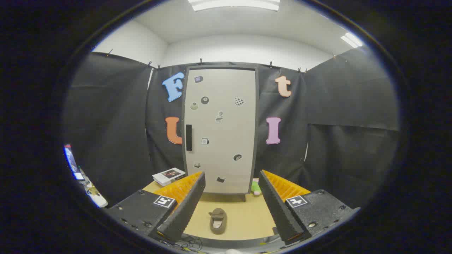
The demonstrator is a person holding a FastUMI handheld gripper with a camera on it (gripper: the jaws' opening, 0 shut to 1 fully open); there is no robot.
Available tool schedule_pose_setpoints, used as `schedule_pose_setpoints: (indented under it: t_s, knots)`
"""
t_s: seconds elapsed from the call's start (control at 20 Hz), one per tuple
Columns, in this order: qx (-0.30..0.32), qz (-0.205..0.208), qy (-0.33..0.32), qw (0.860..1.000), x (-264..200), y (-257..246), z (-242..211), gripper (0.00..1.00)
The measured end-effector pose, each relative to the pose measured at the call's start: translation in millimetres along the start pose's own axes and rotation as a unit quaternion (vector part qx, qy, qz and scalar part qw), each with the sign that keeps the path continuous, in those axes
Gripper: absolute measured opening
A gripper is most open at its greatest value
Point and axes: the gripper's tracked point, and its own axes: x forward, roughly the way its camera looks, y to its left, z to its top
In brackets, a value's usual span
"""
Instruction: Open the shoe cabinet door, grab the shoes and put them into the shoe cabinet, then close the shoe cabinet door.
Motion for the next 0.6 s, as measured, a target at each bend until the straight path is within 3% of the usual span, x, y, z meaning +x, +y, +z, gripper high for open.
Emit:
schedule_pose_setpoints:
  t_s: [0.6]
  knots:
    - [-0.005, -0.008, -0.004, 1.0, -2.7, 1.7, 5.2, 0.99]
